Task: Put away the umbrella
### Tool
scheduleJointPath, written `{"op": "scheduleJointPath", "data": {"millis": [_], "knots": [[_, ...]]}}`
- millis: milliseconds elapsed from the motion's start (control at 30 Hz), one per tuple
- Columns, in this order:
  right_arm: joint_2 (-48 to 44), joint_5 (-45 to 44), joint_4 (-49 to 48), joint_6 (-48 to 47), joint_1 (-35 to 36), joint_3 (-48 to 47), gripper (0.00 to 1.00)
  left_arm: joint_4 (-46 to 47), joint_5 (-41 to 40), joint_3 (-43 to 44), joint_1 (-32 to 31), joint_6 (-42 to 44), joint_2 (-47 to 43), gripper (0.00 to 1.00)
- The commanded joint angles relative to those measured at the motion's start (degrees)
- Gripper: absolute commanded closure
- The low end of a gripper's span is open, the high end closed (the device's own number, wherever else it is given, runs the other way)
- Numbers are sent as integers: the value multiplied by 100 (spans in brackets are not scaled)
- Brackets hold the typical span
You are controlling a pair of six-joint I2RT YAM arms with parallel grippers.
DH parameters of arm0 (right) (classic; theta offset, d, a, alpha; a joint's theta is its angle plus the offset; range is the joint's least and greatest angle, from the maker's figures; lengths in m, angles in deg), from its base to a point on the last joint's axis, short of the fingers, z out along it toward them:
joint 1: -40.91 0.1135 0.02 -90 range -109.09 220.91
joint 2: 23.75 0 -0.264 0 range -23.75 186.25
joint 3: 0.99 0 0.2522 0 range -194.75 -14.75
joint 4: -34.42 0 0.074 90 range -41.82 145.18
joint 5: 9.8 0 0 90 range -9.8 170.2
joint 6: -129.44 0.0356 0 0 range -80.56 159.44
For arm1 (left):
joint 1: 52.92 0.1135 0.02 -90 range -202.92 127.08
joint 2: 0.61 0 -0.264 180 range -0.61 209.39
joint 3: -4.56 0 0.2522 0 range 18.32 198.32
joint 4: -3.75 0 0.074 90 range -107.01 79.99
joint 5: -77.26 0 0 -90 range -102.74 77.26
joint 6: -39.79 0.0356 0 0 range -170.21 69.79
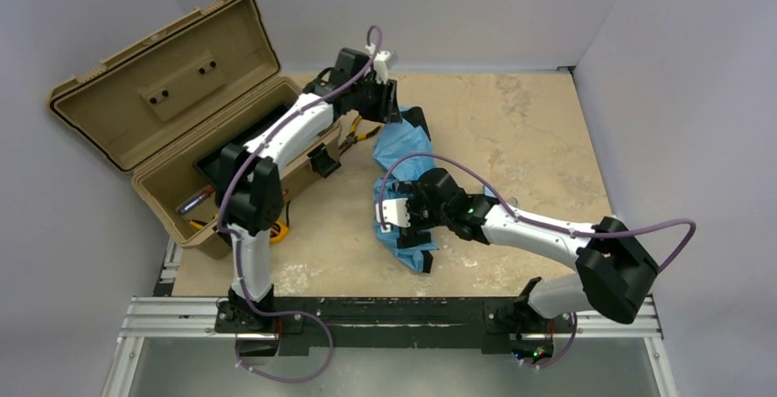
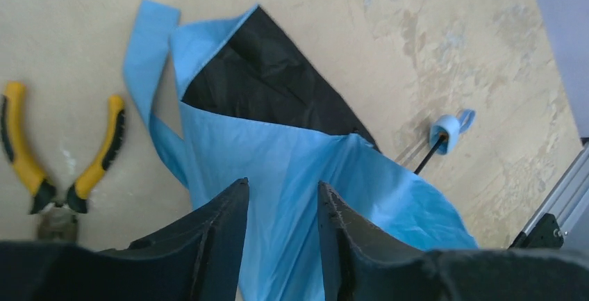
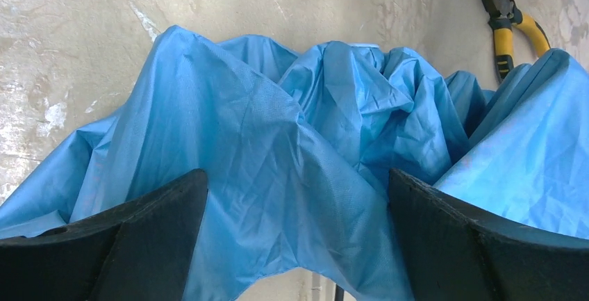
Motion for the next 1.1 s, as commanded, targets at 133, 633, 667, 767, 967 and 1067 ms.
{"op": "scheduleJointPath", "data": {"millis": [133, 633, 667, 767, 967, 1067], "knots": [[-253, 517, -250, -111, -324, 85, 2, -648, -577, 374, -319, 23, 993, 63], [678, 358, -506, -458, -601, -211, 4, -1180, -258, -458, -592, 59, 1205, 73], [742, 349, -485, -508, -597, -247, 4, -1231, -251, -501, -589, 60, 1203, 73], [917, 285, -471, -721, -571, -262, 4, -1291, -197, -727, -599, 7, 1142, 74], [1208, -440, -1196, -867, -523, -62, 14, -1331, 127, -1105, -718, -80, 1081, 78], [1283, -940, -1984, -418, -522, -75, 36, -1274, 283, -1411, -842, -112, 1058, 79]]}}
